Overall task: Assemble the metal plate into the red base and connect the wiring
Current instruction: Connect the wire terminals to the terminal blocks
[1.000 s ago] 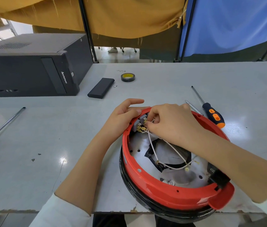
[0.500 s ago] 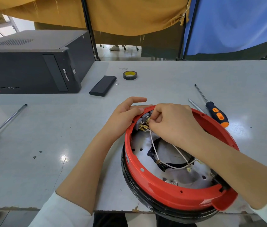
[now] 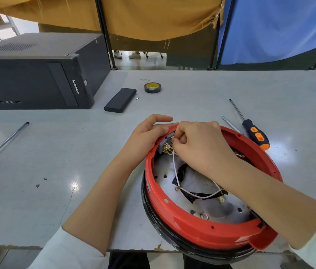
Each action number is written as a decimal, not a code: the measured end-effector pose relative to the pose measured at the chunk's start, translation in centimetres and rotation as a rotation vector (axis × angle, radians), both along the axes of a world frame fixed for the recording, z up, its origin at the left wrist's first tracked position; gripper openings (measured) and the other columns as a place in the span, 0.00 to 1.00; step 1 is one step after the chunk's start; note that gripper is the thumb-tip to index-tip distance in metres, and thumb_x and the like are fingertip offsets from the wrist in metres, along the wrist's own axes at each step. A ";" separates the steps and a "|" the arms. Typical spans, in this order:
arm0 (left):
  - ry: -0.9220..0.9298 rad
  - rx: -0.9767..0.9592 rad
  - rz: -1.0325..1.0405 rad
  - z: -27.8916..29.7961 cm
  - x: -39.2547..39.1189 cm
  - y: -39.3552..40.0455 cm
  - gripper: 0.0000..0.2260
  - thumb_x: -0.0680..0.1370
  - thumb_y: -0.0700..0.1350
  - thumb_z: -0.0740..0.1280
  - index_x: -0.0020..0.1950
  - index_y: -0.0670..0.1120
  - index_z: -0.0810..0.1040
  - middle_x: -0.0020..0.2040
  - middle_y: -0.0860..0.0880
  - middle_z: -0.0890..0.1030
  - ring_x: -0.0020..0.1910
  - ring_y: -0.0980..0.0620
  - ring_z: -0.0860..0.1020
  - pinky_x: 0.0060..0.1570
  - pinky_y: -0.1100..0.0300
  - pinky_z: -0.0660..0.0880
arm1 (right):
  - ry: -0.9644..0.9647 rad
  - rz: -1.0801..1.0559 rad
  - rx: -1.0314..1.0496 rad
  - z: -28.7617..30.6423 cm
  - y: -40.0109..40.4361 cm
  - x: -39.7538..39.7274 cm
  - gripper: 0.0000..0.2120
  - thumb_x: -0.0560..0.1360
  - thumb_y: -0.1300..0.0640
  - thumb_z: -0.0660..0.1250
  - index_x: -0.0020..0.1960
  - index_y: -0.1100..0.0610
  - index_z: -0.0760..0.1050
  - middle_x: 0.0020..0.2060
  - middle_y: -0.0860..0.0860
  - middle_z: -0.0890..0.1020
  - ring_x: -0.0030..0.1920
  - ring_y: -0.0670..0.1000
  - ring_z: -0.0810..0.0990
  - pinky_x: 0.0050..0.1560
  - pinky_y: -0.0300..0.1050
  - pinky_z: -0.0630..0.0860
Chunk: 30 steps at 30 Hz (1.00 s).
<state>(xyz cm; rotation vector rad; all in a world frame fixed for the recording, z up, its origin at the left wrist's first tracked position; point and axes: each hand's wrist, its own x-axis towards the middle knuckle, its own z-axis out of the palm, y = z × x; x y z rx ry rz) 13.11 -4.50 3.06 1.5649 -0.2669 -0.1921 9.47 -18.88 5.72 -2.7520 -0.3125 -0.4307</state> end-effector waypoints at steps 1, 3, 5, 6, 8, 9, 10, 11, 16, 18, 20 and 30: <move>0.002 -0.003 -0.002 0.0 0.1 0.0 0.12 0.80 0.35 0.60 0.61 0.43 0.77 0.41 0.52 0.85 0.39 0.51 0.81 0.42 0.62 0.77 | -0.002 0.002 -0.002 0.0 0.0 0.0 0.05 0.76 0.56 0.61 0.44 0.52 0.75 0.35 0.46 0.79 0.42 0.49 0.77 0.59 0.48 0.62; 0.008 -0.012 -0.004 0.0 0.1 0.0 0.12 0.81 0.35 0.59 0.61 0.43 0.77 0.42 0.52 0.85 0.40 0.53 0.82 0.43 0.63 0.78 | 0.002 0.003 0.005 0.0 0.0 0.1 0.05 0.76 0.57 0.61 0.44 0.53 0.75 0.34 0.46 0.78 0.42 0.50 0.77 0.58 0.48 0.63; 0.013 -0.016 -0.003 -0.1 0.1 -0.1 0.13 0.81 0.35 0.60 0.61 0.44 0.78 0.43 0.52 0.86 0.41 0.53 0.82 0.44 0.62 0.78 | 0.008 0.002 0.011 0.1 0.0 0.2 0.06 0.76 0.57 0.61 0.43 0.53 0.76 0.34 0.46 0.77 0.43 0.50 0.77 0.57 0.48 0.63; 0.011 -0.010 0.000 -0.1 0.1 -0.1 0.13 0.81 0.35 0.60 0.61 0.45 0.78 0.43 0.52 0.86 0.43 0.51 0.82 0.46 0.60 0.78 | 0.006 0.003 0.003 0.1 0.1 0.3 0.06 0.76 0.56 0.61 0.43 0.53 0.77 0.35 0.47 0.78 0.43 0.51 0.77 0.56 0.48 0.63; 0.008 0.004 0.004 -0.1 0.1 -0.1 0.13 0.81 0.36 0.60 0.61 0.46 0.78 0.45 0.51 0.86 0.45 0.48 0.81 0.50 0.56 0.76 | -0.003 0.005 -0.021 0.1 0.2 0.5 0.07 0.75 0.56 0.61 0.43 0.53 0.77 0.36 0.48 0.80 0.43 0.51 0.78 0.56 0.48 0.63; 0.008 0.006 0.007 -0.1 0.1 -0.1 0.13 0.81 0.36 0.60 0.62 0.46 0.78 0.46 0.51 0.86 0.46 0.47 0.82 0.51 0.54 0.77 | -0.003 0.008 -0.023 0.1 0.1 0.6 0.06 0.75 0.56 0.61 0.43 0.53 0.77 0.36 0.48 0.80 0.43 0.51 0.78 0.56 0.49 0.63; 0.007 0.010 0.013 0.0 0.1 0.0 0.14 0.81 0.36 0.60 0.63 0.47 0.77 0.48 0.49 0.86 0.47 0.46 0.82 0.53 0.53 0.77 | 0.007 0.014 -0.011 0.1 0.1 0.7 0.06 0.75 0.55 0.62 0.43 0.52 0.77 0.36 0.47 0.80 0.43 0.50 0.78 0.56 0.49 0.64; 0.005 0.016 0.017 0.0 0.2 0.0 0.15 0.81 0.36 0.60 0.64 0.48 0.76 0.50 0.48 0.86 0.49 0.45 0.83 0.55 0.53 0.77 | 0.028 0.026 0.013 0.1 -0.1 0.7 0.05 0.75 0.55 0.62 0.43 0.51 0.77 0.34 0.46 0.80 0.42 0.49 0.77 0.57 0.49 0.64; -0.008 0.029 0.021 0.1 0.0 0.0 0.16 0.80 0.34 0.59 0.67 0.45 0.75 0.58 0.46 0.83 0.54 0.49 0.83 0.56 0.59 0.78 | 0.105 0.122 0.179 0.5 -1.8 0.7 0.03 0.75 0.51 0.65 0.45 0.48 0.77 0.28 0.43 0.76 0.34 0.43 0.74 0.50 0.45 0.67; -0.035 0.099 0.049 0.1 0.1 0.1 0.14 0.80 0.35 0.60 0.63 0.43 0.77 0.58 0.44 0.83 0.57 0.46 0.81 0.61 0.53 0.76 | 0.087 0.186 0.215 0.6 -2.0 0.3 0.03 0.75 0.52 0.65 0.48 0.47 0.76 0.28 0.45 0.75 0.33 0.43 0.74 0.48 0.41 0.64; -0.047 0.138 0.059 0.0 0.2 0.0 0.12 0.80 0.35 0.60 0.60 0.41 0.80 0.55 0.39 0.83 0.57 0.38 0.79 0.63 0.45 0.74 | 0.077 0.249 0.156 0.7 -2.0 -0.1 0.03 0.74 0.52 0.64 0.47 0.45 0.76 0.30 0.45 0.74 0.36 0.42 0.74 0.50 0.42 0.63; -0.033 0.136 0.057 0.0 0.2 0.0 0.12 0.80 0.35 0.60 0.56 0.42 0.82 0.54 0.39 0.83 0.57 0.38 0.79 0.64 0.43 0.73 | 0.090 0.183 0.059 0.2 -1.1 0.3 0.09 0.71 0.46 0.68 0.35 0.46 0.71 0.30 0.40 0.72 0.35 0.38 0.71 0.54 0.46 0.63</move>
